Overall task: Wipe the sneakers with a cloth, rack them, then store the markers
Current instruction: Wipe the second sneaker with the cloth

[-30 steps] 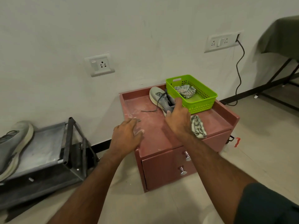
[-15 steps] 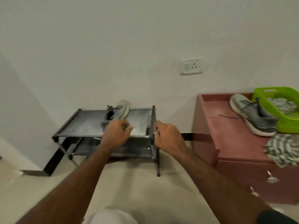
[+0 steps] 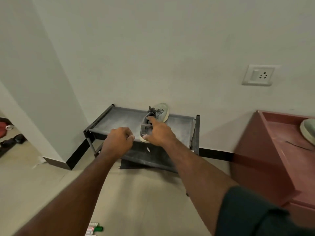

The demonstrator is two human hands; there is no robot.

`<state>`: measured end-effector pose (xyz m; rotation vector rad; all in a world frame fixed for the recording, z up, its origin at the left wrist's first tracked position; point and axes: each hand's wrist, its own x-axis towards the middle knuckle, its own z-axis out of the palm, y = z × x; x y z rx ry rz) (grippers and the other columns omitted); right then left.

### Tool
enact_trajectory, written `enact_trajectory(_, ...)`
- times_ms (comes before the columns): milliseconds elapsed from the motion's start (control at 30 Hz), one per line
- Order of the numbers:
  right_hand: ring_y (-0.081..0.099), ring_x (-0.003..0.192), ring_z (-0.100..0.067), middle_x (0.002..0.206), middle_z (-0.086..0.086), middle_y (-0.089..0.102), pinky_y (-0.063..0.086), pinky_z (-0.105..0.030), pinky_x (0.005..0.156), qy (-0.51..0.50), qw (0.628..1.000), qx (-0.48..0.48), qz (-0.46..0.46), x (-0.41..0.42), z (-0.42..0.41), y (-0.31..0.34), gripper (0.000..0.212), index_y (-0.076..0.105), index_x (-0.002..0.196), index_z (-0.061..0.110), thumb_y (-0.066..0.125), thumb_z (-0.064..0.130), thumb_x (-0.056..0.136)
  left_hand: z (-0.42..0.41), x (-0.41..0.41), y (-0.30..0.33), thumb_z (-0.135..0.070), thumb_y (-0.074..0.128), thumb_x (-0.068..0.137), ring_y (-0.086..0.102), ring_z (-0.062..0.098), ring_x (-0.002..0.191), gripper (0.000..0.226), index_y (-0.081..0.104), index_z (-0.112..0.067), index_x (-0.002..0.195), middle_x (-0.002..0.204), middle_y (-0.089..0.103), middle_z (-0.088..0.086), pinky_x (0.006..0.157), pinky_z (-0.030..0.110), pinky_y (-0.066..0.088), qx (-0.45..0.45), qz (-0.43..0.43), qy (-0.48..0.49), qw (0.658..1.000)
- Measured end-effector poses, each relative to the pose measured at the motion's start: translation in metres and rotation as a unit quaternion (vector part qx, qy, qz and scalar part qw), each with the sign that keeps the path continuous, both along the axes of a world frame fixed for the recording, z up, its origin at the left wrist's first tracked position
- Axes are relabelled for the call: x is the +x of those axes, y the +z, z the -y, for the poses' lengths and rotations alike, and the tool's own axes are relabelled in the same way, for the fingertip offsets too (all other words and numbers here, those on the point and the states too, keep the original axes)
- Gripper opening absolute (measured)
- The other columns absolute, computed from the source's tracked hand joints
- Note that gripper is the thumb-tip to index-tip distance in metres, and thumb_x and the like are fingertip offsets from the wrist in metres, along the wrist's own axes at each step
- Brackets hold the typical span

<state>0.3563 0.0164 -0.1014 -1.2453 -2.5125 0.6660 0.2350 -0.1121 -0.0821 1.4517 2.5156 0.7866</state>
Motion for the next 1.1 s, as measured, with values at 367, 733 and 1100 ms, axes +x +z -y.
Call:
enact_trajectory(367,0.063,0.086,-0.017,0.098,0.001,0.069,0.049,-0.026,0.071,-0.087,0.981,-0.002,-0.176,0.057,0.0,-0.017,0.03,0.064,0.105,0.026,0.079,0.035,0.081,-0.011,0.034,-0.016,-0.029,0.065,0.093,0.064,0.007,0.08,0.01,0.069,-0.025,0.101,0.09,0.069,-0.007,0.081,0.039,0.06,0.027,0.037,-0.047,0.998)
enact_trajectory(733,0.051,0.061,-0.001,0.067,0.014,0.055,0.036,-0.018,0.055,-0.147,0.957,0.162,-0.191,0.352,0.029,0.036,0.024,0.053,0.082,0.033,0.077,0.031,0.082,-0.064,0.298,0.012,-0.06,0.081,0.051,0.061,0.016,0.099,0.078,0.057,-0.032,0.119,0.106,0.061,-0.006,0.084,0.041,0.055,0.117,0.099,-0.269,0.951)
enact_trajectory(1100,0.069,0.081,-0.007,0.09,0.007,0.074,0.055,-0.028,0.073,-0.163,0.957,0.108,-0.214,0.46,0.038,0.016,0.029,0.061,0.115,0.032,0.069,0.035,0.086,-0.094,0.426,-0.009,-0.059,0.071,0.062,0.056,0.022,0.108,0.072,0.043,-0.033,0.123,0.116,0.056,-0.007,0.089,0.049,0.046,0.068,0.051,-0.26,0.962)
